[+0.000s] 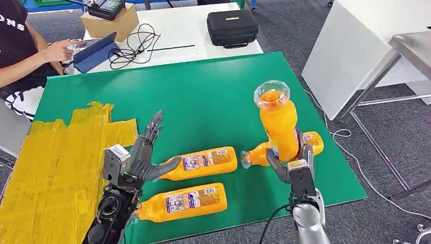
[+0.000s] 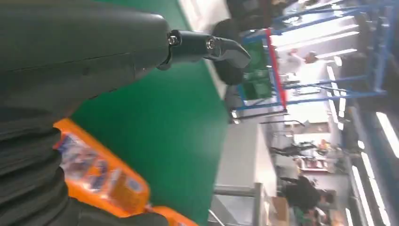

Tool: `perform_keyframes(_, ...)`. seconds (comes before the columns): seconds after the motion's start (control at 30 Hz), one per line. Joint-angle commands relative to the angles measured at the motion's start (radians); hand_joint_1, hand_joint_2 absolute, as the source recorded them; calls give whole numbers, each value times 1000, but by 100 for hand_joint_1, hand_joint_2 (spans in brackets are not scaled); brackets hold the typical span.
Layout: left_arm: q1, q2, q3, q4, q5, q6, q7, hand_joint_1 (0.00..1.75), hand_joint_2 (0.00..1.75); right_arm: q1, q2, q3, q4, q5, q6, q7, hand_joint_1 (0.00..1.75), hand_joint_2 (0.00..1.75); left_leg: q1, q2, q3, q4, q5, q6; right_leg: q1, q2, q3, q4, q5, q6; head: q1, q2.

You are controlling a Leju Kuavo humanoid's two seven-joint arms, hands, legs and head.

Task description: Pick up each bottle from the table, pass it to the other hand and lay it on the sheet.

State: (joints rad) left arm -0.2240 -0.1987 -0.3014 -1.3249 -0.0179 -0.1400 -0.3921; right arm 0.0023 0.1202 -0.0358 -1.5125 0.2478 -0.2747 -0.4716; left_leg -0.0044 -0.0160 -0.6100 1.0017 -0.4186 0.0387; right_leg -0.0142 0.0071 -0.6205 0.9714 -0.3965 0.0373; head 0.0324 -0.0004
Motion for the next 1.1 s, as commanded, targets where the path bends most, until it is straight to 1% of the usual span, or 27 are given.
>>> perform_keyframes(0.03,-107,52,-134,-79,26,-12,52,0,175,-161,45,150,109,-123,-46,-36,175,175,1,4,1,1,-1,-1,1,2,1,0,0,-1,0,0)
perform_keyframes(0.07,-104,55,-140,-81,26,-12,52,0,175,-163,44,155,112,-131,-46,-42,175,175,1,5,3,1,-2,-2,1,3,3,0,-1,-1,0,0)
perform_keyframes(0.2,-100,58,-158,-90,28,-14,53,0,175,-183,43,183,139,-137,-42,-50,175,175,0,3,3,0,-1,-2,0,2,3,0,-1,-1,0,0)
perform_keyframes(0.23,-106,59,-168,-87,60,-37,57,0,175,-200,35,204,164,-141,-44,-58,175,175,1,4,5,0,-3,-2,1,2,5,0,-2,-1,0,0)
perform_keyframes(0.33,-143,51,-188,-39,246,-184,122,0,175,-239,34,236,222,-161,-50,-77,175,175,1,3,3,0,-1,-2,1,2,3,0,0,-1,0,0)
perform_keyframes(0.37,-158,48,-194,-25,268,-197,129,0,175,-241,34,244,228,-164,-52,-81,175,175,1,4,5,1,-2,-2,2,2,5,0,-1,-1,0,0)
perform_keyframes(0.4,-172,42,-201,-11,300,-213,141,0,175,-242,33,255,233,-164,-51,-82,175,175,1,2,2,0,-1,-2,1,1,3,0,0,-1,0,0)
perform_keyframes(0.43,-185,38,-207,-4,310,-217,151,0,175,-241,36,262,235,-161,-52,-83,175,175,1,2,4,1,-2,-2,1,0,5,0,-1,-1,1,0)
perform_keyframes(0.53,-213,40,-234,-14,329,-207,169,0,175,-252,39,288,242,-163,-43,-78,175,175,1,1,2,0,-1,-1,1,0,2,0,0,-1,1,0)
perform_keyframes(0.57,-215,41,-239,-19,333,-201,172,0,175,-256,39,296,246,-165,-37,-73,175,175,1,2,4,1,-2,-2,1,0,4,0,-1,-1,0,0)
perform_keyframes(0.6,-218,42,-247,-25,346,-190,179,0,175,-263,41,314,258,-164,-23,-66,175,175,1,2,2,0,-1,-2,1,1,2,0,0,-1,0,0)
perform_keyframes(0.7,-219,51,-265,-38,383,-156,181,0,175,-287,54,378,313,-156,9,-52,175,175,1,3,4,1,-2,-2,1,1,4,0,-2,-1,0,0)
perform_keyframes(0.77,-216,52,-267,-40,389,-150,180,0,175,-297,62,404,346,-147,16,-47,175,175,1,5,6,0,-3,-3,1,3,5,0,-1,-2,0,0)
perform_keyframes(0.8,-214,49,-266,-39,386,-141,178,0,175,-303,68,421,371,-139,19,-45,175,175,1,4,4,0,-2,-2,1,2,3,-1,-1,-1,1,0)
perform_keyframes(0.83,-214,48,-266,-37,386,-140,177,0,175,-305,72,427,379,-135,16,-46,175,175,1,5,6,0,-3,-2,2,3,5,0,-2,-2,0,0)
perform_keyframes(0.97,-207,40,-258,-35,385,-139,172,0,175,-319,76,461,421,-118,32,-40,175,175,1,2,3,0,-1,-2,1,1,3,0,-1,-1,0,0)
perform_keyframes(1.07,-204,31,-249,-44,379,-142,172,0,175,-326,78,508,446,-88,46,-25,175,175,2,4,6,1,-3,-2,2,2,6,0,-2,-1,0,0)
perform_keyframes(1.1,-204,30,-246,-46,374,-141,174,0,175,-326,80,521,453,-84,51,-21,175,175,1,3,4,0,-2,-2,1,2,4,0,-1,-1,0,0)
